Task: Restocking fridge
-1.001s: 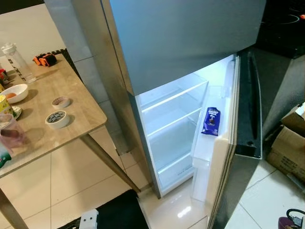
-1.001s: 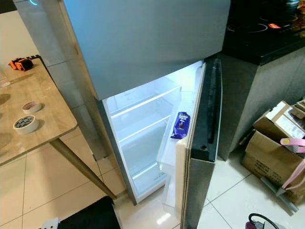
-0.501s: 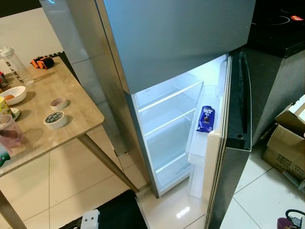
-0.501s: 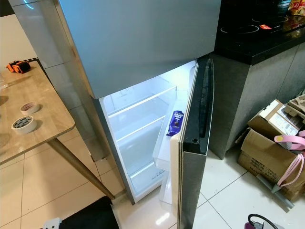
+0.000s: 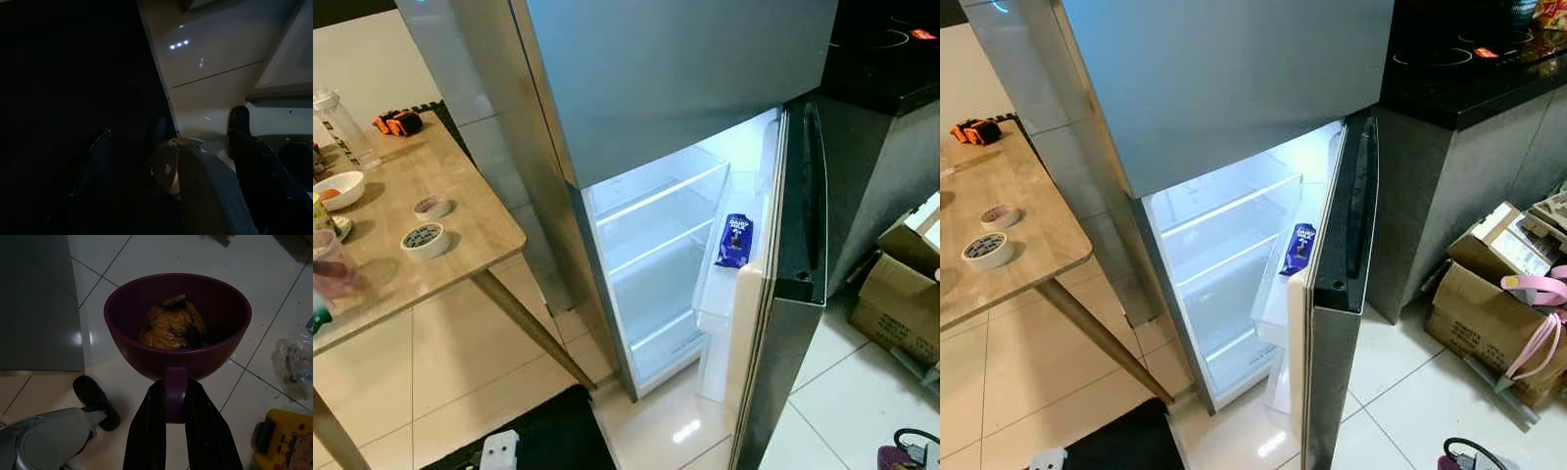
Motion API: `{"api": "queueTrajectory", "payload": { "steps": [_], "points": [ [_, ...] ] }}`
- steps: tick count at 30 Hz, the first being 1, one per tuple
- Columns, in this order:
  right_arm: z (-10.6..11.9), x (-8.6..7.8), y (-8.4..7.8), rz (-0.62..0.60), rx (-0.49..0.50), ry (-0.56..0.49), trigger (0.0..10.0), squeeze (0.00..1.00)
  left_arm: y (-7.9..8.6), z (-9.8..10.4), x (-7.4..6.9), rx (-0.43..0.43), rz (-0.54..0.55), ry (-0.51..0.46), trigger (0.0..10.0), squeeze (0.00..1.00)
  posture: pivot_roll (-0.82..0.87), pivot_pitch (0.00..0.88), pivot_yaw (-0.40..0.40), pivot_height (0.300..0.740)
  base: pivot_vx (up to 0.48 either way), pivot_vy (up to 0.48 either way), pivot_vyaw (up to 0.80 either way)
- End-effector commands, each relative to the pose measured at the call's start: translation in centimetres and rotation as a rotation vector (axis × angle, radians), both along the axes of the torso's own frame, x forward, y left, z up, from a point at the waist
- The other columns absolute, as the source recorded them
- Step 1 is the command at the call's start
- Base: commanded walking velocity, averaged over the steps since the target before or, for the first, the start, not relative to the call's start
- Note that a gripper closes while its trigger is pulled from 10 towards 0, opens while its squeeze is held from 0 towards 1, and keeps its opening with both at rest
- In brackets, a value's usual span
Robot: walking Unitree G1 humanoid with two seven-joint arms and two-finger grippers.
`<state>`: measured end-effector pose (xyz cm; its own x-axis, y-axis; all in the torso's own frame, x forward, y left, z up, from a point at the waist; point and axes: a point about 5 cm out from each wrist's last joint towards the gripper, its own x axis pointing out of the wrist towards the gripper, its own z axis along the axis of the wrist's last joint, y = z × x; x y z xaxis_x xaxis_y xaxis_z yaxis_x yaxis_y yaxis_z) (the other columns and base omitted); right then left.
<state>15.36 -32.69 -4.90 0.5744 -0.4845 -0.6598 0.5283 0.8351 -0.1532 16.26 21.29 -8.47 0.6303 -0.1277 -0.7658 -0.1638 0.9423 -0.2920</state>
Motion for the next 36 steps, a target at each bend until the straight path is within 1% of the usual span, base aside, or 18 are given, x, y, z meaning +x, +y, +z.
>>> {"api": "queueTrajectory", "payload": {
  "steps": [1,18,30,36],
  "points": [
    [-0.25,-0.05,0.34,0.009,0.013,0.013,10.0,0.00,0.05,-0.32,-0.70,0.007,0.008,0.026,10.0,0.00,-0.16,0.079,0.052,0.740,-0.480,0.000,0.00],
    [-0.51,-0.13,0.77,0.025,0.025,0.023,10.0,0.00,-0.19,-0.29,-0.54,-0.002,0.017,0.018,10.0,0.00,-0.16,0.088,0.050,0.740,-0.460,0.000,0.00],
    [-0.58,-0.12,0.90,0.031,0.033,0.024,10.0,0.00,0.38,-0.06,-0.34,-0.007,0.049,-0.006,10.0,0.00,-0.16,0.087,0.048,0.740,0.000,0.000,0.00],
    [-0.59,-0.11,0.93,0.031,0.036,0.022,10.0,0.00,0.37,0.01,-0.15,0.003,0.033,-0.008,10.0,0.00,-0.16,0.087,0.048,0.740,0.000,0.000,0.00]
  ]
}}
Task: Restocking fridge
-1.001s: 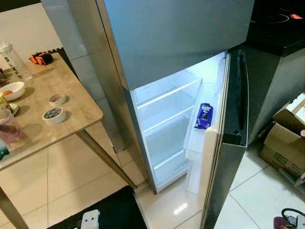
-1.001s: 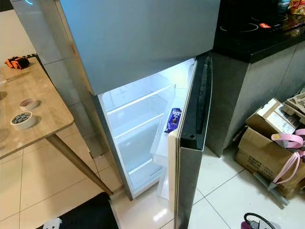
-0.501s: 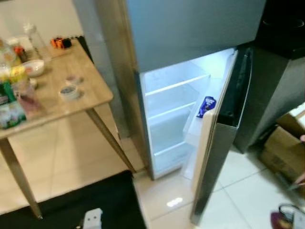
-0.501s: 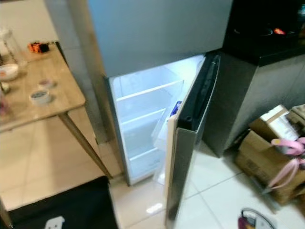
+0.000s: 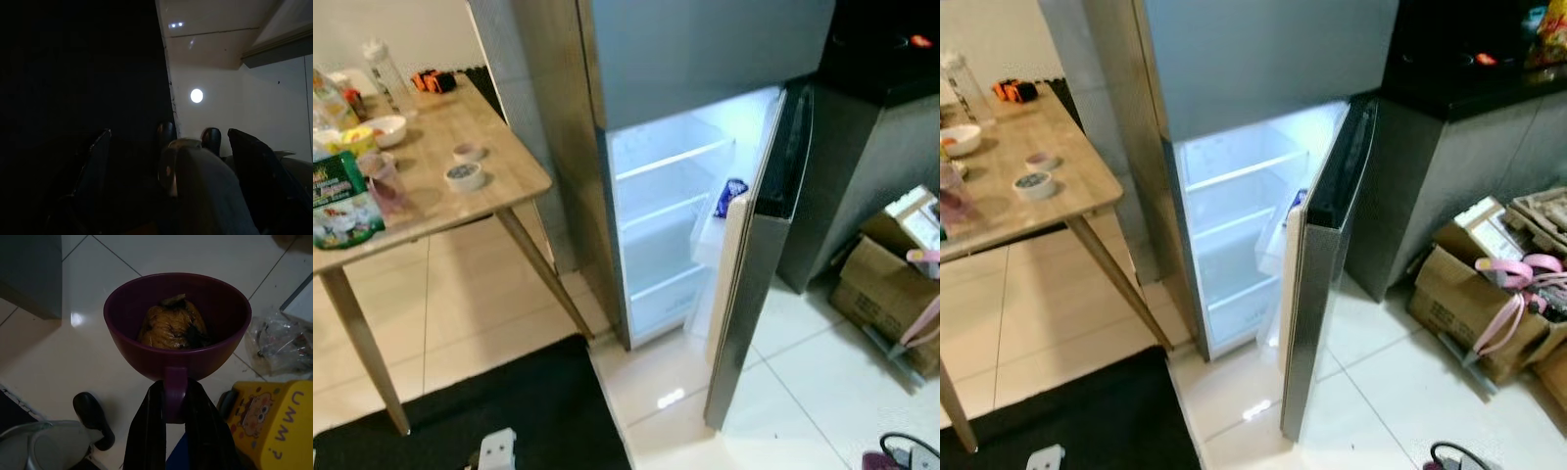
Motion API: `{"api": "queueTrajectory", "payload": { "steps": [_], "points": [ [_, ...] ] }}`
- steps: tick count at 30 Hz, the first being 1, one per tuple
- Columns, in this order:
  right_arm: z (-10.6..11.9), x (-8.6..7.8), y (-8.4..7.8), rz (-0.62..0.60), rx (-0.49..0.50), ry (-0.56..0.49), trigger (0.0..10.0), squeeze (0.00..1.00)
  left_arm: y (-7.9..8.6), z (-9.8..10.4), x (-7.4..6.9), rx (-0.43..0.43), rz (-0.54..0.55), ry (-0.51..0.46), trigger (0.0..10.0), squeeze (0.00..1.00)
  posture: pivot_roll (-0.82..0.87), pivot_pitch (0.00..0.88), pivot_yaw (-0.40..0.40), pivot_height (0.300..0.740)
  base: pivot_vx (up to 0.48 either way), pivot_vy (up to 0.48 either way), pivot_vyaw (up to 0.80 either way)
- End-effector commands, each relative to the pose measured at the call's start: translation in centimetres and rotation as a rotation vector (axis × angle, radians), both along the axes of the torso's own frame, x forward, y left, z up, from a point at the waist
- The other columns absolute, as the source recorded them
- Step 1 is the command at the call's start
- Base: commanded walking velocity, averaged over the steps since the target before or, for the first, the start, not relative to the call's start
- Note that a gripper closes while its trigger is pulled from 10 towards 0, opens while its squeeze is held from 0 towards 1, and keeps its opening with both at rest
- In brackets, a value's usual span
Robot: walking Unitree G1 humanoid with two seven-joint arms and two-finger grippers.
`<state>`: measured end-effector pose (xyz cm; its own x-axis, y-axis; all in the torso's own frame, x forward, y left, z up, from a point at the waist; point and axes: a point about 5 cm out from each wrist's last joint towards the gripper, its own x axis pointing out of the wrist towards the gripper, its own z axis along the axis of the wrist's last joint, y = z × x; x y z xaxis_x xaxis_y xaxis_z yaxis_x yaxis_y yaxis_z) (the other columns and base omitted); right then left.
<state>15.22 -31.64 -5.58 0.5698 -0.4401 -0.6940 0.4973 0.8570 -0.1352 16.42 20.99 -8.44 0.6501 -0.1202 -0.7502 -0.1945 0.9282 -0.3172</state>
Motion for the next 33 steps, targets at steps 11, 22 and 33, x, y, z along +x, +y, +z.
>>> {"api": "queueTrajectory", "payload": {
  "steps": [11,22,33],
  "points": [
    [0.1,0.1,-0.1,0.002,0.001,-0.007,10.0,0.00,0.5,0.0,-0.2,0.043,-0.020,0.018,10.0,0.00,-0.16,0.087,0.044,0.740,0.000,-0.427,0.00],
    [0.1,0.3,0.1,0.001,0.005,-0.011,10.0,0.00,0.1,0.7,1.4,0.027,-0.044,-0.050,10.0,0.00,-0.15,0.088,0.049,0.740,0.000,0.000,0.00],
    [0.0,0.3,0.1,-0.002,0.010,-0.003,10.0,0.00,-1.0,3.8,6.5,-0.018,-0.094,-0.278,10.0,0.00,-0.15,0.081,0.053,0.740,0.000,0.000,-0.63]
  ]
}}
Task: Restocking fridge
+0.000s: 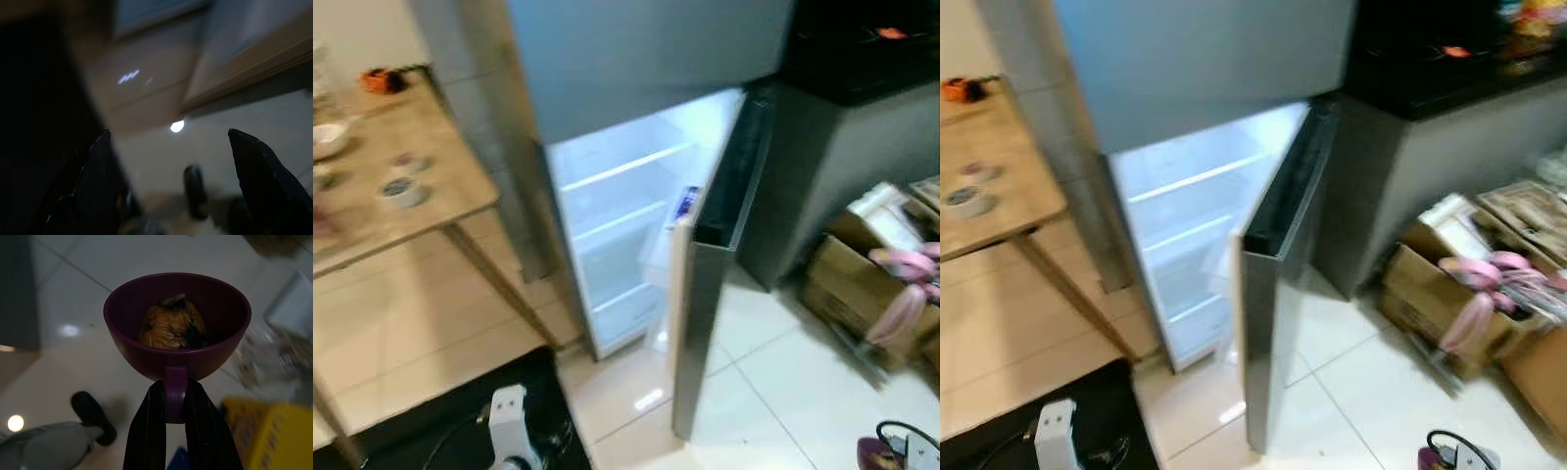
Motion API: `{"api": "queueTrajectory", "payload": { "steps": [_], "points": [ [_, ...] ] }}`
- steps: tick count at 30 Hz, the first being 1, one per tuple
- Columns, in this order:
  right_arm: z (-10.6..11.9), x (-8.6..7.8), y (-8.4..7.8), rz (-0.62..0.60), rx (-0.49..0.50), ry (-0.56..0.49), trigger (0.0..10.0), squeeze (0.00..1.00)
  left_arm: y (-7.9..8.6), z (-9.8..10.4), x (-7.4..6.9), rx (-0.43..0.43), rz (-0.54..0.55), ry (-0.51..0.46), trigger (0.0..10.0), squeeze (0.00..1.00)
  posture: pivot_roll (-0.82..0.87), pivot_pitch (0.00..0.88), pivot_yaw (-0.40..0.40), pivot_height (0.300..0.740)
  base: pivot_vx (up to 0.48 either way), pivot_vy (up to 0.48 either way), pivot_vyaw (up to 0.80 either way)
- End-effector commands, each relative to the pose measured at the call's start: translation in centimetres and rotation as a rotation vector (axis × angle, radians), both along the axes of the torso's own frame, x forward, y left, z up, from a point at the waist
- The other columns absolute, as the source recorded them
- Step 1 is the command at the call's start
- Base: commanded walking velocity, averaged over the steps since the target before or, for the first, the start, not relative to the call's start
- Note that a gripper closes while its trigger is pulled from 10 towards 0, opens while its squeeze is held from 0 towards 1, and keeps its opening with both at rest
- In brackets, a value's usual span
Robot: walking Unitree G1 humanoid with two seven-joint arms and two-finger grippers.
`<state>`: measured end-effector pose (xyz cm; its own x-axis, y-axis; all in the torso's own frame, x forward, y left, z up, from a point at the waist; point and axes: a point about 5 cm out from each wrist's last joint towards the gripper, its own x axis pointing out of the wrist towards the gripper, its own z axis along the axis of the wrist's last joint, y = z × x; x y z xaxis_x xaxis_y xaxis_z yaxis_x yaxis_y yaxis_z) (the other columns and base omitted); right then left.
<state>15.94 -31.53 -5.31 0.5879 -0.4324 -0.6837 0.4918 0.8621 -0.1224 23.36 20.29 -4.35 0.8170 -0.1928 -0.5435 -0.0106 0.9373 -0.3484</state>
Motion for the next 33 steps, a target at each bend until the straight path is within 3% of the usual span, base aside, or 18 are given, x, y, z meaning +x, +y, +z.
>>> {"api": "queueTrajectory", "payload": {
  "steps": [1,4,8,12,18,19,20,27,33],
  "points": [
    [-0.2,-0.5,0.0,-0.013,0.008,0.016,10.0,0.00,-0.5,0.1,0.2,-0.019,-0.005,-0.019,10.0,0.00,-0.15,0.076,0.057,0.740,0.000,0.000,-0.56],
    [-0.3,-0.5,0.1,-0.014,0.008,0.014,10.0,0.00,-0.7,0.6,1.0,0.003,-0.017,-0.041,10.0,0.00,-0.15,0.070,0.063,0.740,0.000,0.000,0.00],
    [-0.3,-0.4,0.1,-0.008,0.009,0.015,10.0,0.00,-0.6,0.0,0.2,0.032,-0.005,0.002,10.0,0.00,-0.15,0.069,0.065,0.740,0.000,0.000,0.00],
    [-0.3,-0.4,0.2,-0.008,0.015,0.018,10.0,0.00,-0.1,-1.9,-2.5,0.041,0.046,0.119,10.0,0.00,-0.15,0.075,0.064,0.740,0.000,0.000,-0.80],
    [-0.4,-0.4,0.3,-0.007,0.019,0.020,10.0,0.00,0.3,-3.3,-5.1,0.063,0.079,0.220,10.0,0.00,-0.15,0.078,0.065,0.740,0.000,0.000,-0.80],
    [-0.4,-0.4,0.4,-0.008,0.022,0.018,10.0,0.00,0.6,-4.2,-7.0,0.076,0.093,0.286,10.0,0.00,-0.15,0.080,0.066,0.740,0.000,0.000,0.00],
    [-0.4,-0.5,0.4,-0.009,0.023,0.017,10.0,0.00,0.7,-4.5,-7.6,0.083,0.095,0.307,10.0,0.00,-0.15,0.080,0.066,0.740,0.000,0.000,0.00],
    [-0.4,-0.4,0.4,-0.006,0.026,0.015,10.0,0.00,1.0,-5.0,-9.0,0.093,0.114,0.354,10.0,0.00,-0.15,0.080,0.066,0.740,0.000,0.000,-0.19],
    [-0.4,-0.3,0.5,-0.002,0.028,0.013,10.0,0.00,1.0,-4.9,-8.9,0.095,0.104,0.350,10.0,0.00,-0.15,0.078,0.067,0.740,0.000,0.000,-0.40]
  ]
}}
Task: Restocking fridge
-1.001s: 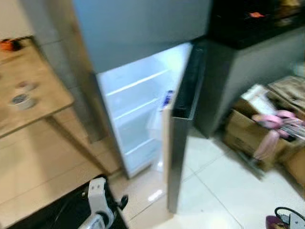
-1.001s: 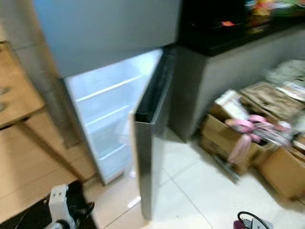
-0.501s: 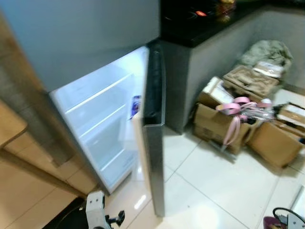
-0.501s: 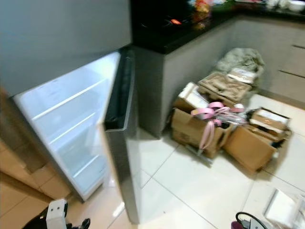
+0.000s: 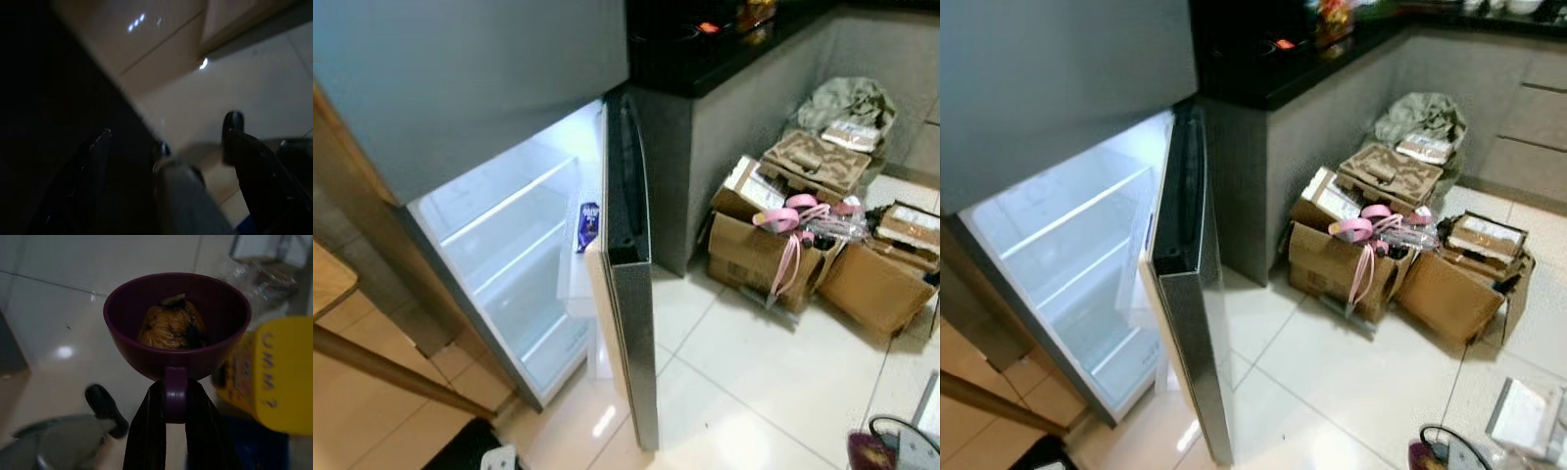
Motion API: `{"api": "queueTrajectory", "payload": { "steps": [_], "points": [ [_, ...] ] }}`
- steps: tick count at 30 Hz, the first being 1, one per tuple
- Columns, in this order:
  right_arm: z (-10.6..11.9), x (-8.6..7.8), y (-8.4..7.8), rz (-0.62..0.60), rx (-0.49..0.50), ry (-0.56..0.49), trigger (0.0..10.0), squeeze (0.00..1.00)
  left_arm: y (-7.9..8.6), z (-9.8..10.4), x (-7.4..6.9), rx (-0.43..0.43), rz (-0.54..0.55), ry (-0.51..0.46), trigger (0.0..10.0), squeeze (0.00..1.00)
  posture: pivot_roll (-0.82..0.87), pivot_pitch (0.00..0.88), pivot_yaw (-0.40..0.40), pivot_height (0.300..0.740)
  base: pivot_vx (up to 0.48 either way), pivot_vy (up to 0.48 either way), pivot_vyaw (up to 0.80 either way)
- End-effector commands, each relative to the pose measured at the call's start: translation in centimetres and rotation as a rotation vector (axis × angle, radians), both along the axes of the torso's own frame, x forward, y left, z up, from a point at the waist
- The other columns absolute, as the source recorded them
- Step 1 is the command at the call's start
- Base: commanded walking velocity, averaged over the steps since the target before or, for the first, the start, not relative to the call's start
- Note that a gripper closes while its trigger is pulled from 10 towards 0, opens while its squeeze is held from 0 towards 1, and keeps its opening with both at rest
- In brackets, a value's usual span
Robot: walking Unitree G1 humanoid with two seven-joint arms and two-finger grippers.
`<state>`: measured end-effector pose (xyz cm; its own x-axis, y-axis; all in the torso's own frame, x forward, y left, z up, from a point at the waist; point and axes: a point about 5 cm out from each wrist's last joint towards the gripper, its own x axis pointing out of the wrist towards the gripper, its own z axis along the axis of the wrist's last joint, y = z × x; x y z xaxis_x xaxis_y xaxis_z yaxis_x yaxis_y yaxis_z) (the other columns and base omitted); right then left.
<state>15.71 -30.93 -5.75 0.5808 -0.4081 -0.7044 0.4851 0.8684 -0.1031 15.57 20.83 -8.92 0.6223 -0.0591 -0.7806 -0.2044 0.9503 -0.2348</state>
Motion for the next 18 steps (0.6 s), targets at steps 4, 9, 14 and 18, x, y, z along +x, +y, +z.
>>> {"api": "queueTrajectory", "payload": {
  "steps": [4,9,14,18],
  "points": [
    [-0.01,0.03,0.07,-0.004,0.003,-0.005,10.0,0.00,0.28,-0.30,-0.84,0.003,-0.016,0.035,10.0,0.00,-0.15,0.073,0.067,0.740,0.000,0.000,0.00],
    [-0.01,0.12,0.14,0.002,0.007,-0.007,10.0,0.00,0.14,-0.34,-0.83,0.004,-0.023,0.040,10.0,0.00,-0.15,0.068,0.064,0.740,0.000,-0.442,0.00],
    [0.06,0.22,0.09,0.007,0.006,-0.008,10.0,0.00,0.19,-0.39,-0.92,0.008,0.000,0.045,10.0,0.00,-0.15,0.058,0.065,0.740,0.000,-0.280,0.00],
    [0.08,0.27,0.08,0.010,0.006,-0.008,10.0,0.00,0.16,-0.41,-0.95,0.009,-0.004,0.048,10.0,0.00,-0.15,0.058,0.065,0.740,0.000,0.000,0.00]
  ]
}}
